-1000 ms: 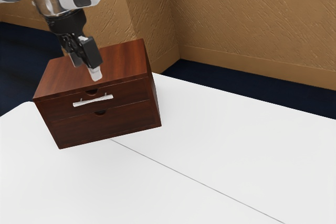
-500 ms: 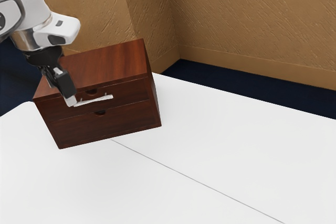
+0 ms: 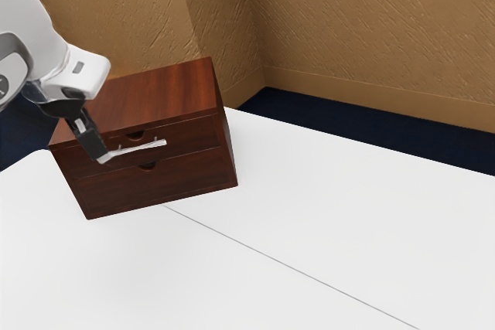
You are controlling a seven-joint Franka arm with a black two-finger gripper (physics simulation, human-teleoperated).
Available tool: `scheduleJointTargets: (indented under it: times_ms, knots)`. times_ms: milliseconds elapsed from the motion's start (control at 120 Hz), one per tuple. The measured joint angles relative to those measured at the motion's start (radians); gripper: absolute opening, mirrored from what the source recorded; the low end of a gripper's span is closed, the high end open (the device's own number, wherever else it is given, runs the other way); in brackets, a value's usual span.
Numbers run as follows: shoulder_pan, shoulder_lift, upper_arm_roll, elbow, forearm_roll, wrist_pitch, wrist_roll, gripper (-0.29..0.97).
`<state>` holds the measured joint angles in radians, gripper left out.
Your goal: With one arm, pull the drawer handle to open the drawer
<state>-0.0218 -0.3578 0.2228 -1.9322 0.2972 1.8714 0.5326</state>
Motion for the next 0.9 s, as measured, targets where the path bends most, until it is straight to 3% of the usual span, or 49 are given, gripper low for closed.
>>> scheduleJointTargets:
  times_ms: [158, 400, 600, 900]
  knots:
    - [0.001, -0.024, 0.03, -0.073, -0.003, 0.079, 0.072, 0.68]
    - [0.0, -0.057, 0.013, -0.122, 0.074, 0.152, 0.173, 0.68]
    - [0.0, -0.066, 0.028, -0.136, 0.096, 0.178, 0.248, 0.68]
    - [0.0, -0.092, 0.112, -0.183, 0.101, 0.201, 0.329, 0.68]
